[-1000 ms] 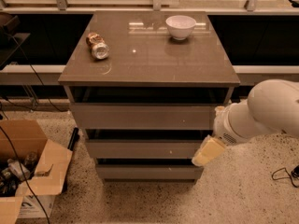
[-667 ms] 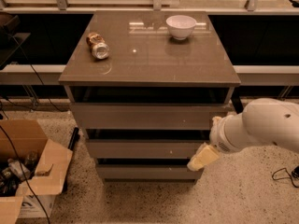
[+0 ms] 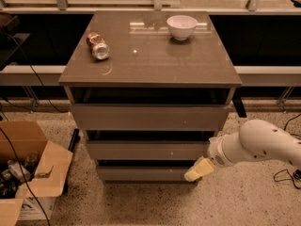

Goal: Open bottom drawer

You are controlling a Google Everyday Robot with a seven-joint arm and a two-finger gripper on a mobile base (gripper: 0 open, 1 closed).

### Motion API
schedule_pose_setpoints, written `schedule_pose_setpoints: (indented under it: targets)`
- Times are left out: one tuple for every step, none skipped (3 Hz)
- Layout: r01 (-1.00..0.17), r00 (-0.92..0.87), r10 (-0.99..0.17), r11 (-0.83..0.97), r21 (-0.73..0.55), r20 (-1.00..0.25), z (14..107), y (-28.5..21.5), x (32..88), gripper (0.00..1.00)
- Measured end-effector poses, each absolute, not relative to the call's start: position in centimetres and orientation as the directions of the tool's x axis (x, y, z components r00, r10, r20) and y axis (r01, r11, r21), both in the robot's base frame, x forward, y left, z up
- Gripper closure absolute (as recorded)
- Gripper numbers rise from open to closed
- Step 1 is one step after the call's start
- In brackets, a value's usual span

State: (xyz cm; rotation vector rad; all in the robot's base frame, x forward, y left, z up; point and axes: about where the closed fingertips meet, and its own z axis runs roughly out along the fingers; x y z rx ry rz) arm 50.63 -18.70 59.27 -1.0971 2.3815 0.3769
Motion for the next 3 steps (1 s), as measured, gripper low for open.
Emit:
schedule_pose_setpoints:
  targets:
    - [-0.768,-0.558,-0.633,0.639,0.045,-0.536,59.3,-18.7,50.6,0.00]
    - [-0.776,-0.552,-0.660,0.631,0.022,-0.510,57.0,-17.3,51.0,0.00]
    - [-0.766,-0.548,-0.633,0.643,0.023,-0.546,54.0,-15.7,52.3,0.00]
